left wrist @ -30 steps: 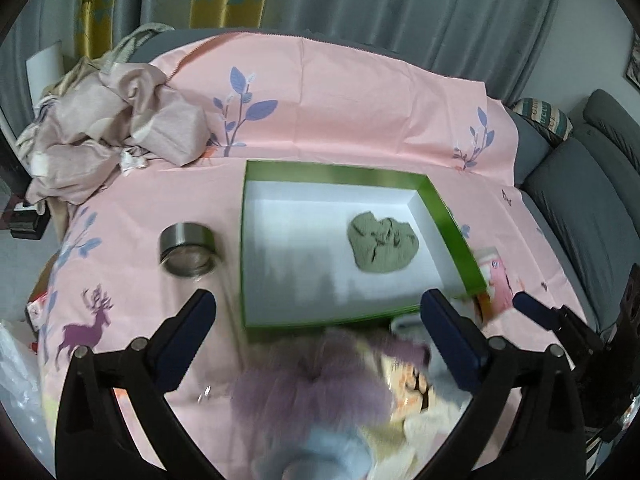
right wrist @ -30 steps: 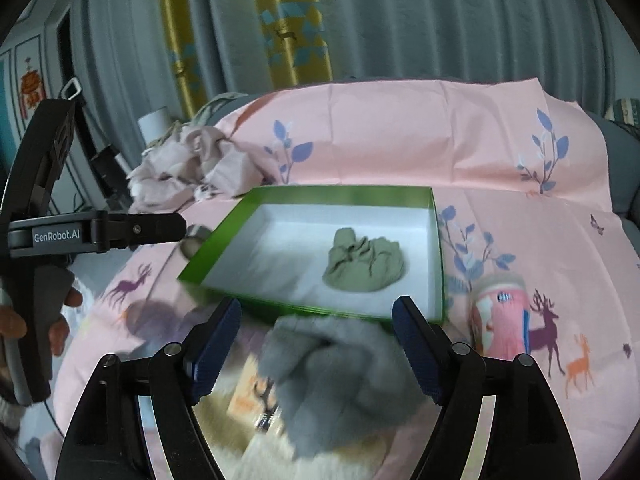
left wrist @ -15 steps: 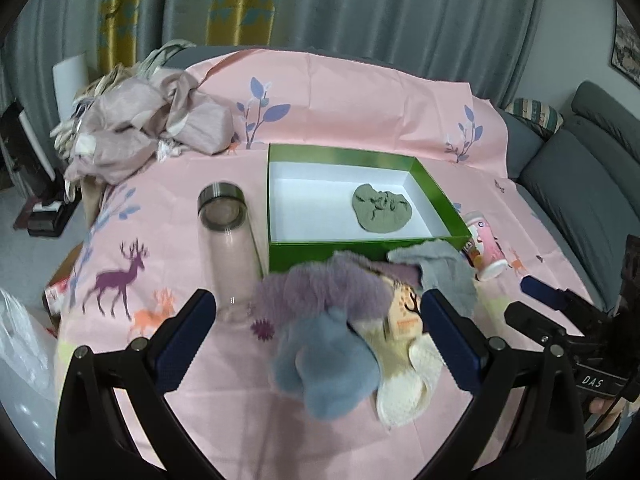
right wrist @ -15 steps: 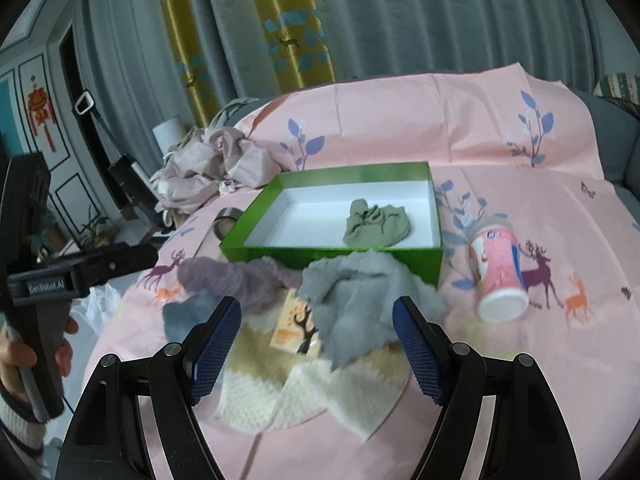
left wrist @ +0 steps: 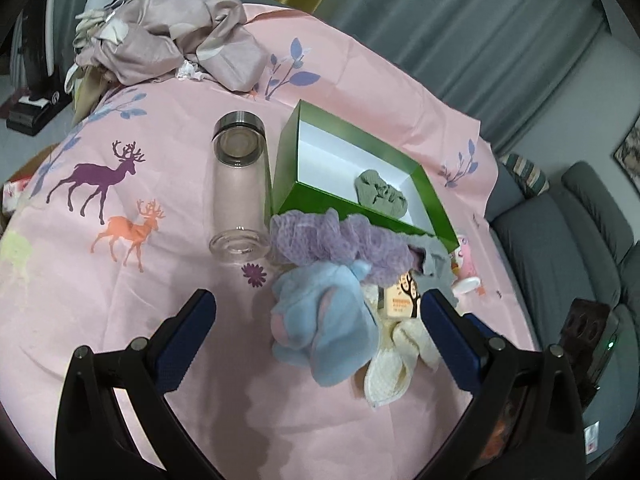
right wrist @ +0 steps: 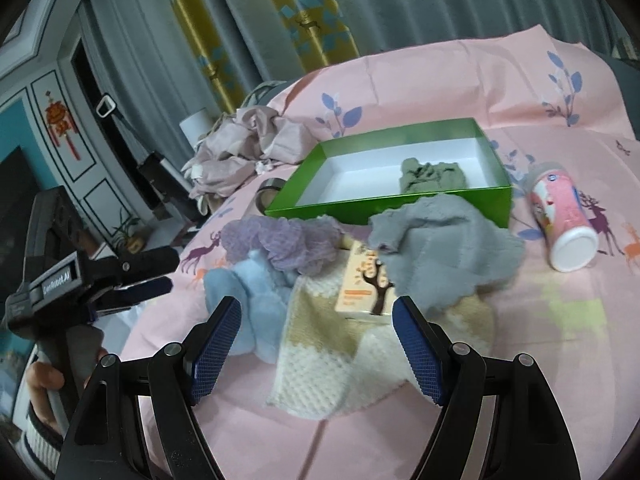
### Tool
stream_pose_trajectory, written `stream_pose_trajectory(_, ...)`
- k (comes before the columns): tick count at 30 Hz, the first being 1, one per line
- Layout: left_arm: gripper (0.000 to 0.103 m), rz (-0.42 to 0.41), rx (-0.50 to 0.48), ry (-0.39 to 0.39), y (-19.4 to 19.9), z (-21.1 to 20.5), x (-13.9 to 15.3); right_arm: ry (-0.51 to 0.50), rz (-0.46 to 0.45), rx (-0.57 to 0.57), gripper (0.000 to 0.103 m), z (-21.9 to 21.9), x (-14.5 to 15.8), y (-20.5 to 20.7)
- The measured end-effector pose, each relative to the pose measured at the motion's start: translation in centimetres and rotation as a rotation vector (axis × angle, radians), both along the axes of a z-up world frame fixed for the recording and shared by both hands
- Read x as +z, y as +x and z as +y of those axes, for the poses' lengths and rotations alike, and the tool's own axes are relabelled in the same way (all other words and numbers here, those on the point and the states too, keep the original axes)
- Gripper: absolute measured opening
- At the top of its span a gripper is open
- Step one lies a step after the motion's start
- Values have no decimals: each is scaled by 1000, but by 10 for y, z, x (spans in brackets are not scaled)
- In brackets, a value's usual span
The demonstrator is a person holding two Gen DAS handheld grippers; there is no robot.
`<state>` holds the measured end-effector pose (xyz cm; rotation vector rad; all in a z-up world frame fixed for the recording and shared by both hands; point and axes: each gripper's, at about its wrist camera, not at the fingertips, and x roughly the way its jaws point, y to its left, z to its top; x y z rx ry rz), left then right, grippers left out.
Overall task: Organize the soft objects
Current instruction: 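Reach the right gripper to the lavender mesh scrunchie and grasp it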
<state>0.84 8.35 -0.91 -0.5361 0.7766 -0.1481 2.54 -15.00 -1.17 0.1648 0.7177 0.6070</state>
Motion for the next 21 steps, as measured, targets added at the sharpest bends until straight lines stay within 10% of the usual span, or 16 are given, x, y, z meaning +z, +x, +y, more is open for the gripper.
stream_pose_trajectory(21,91,11,-94,-133,73,15,-10,14,18,42,79,44,-12,50)
